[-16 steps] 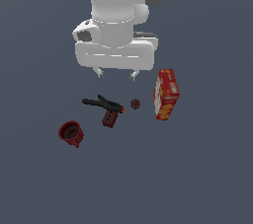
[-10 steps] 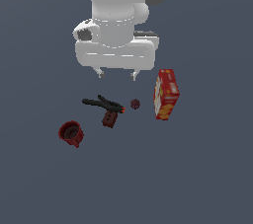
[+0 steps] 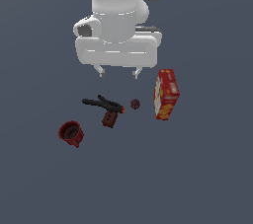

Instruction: Pick up a designated object from a clutter of objects.

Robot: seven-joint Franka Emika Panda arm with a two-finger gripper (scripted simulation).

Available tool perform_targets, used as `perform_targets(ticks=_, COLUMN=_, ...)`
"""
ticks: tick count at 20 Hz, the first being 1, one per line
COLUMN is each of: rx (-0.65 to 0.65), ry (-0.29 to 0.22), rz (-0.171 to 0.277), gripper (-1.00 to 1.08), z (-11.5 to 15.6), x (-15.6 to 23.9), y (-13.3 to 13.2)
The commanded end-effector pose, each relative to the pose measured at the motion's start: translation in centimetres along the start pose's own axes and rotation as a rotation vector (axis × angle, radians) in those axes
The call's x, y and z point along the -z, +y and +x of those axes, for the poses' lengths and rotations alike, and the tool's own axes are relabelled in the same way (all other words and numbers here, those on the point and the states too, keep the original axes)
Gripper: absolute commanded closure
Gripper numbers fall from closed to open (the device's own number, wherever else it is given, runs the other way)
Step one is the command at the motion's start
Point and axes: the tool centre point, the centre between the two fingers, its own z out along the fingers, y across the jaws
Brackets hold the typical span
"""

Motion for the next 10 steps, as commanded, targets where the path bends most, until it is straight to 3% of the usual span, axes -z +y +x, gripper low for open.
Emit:
perform_targets(ticks=1, rx=-0.003, ry=-0.003, rz=0.0, gripper=-0.92, z=0.0, x=-0.5, y=0.1)
perform_targets(ticks=10, rx=-0.039, ry=-0.02, rz=0.0, gripper=-0.92, z=0.2, x=-5.6, y=1.3)
